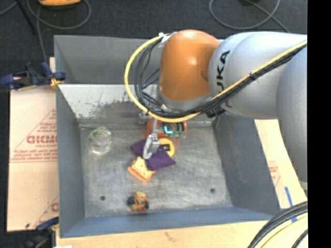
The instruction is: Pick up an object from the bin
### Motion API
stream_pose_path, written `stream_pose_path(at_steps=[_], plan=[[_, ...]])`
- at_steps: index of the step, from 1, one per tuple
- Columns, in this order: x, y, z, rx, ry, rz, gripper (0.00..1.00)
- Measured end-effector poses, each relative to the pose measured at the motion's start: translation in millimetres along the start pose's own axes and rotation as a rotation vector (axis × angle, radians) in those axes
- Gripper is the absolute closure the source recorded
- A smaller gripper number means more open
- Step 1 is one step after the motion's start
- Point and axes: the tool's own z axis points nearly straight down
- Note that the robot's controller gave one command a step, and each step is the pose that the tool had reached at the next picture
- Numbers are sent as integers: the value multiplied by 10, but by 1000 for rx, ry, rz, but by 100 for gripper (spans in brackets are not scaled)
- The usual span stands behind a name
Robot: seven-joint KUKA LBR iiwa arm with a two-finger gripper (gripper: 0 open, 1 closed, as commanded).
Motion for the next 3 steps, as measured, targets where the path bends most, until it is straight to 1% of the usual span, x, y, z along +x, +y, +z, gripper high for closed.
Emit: stream_pose_path(at_steps=[1,2,3], plan=[[-17,-6,-45,-1,-8,3,0],[32,-276,635,-1,-12,59,0],[194,-488,738,1,-2,81,0]])
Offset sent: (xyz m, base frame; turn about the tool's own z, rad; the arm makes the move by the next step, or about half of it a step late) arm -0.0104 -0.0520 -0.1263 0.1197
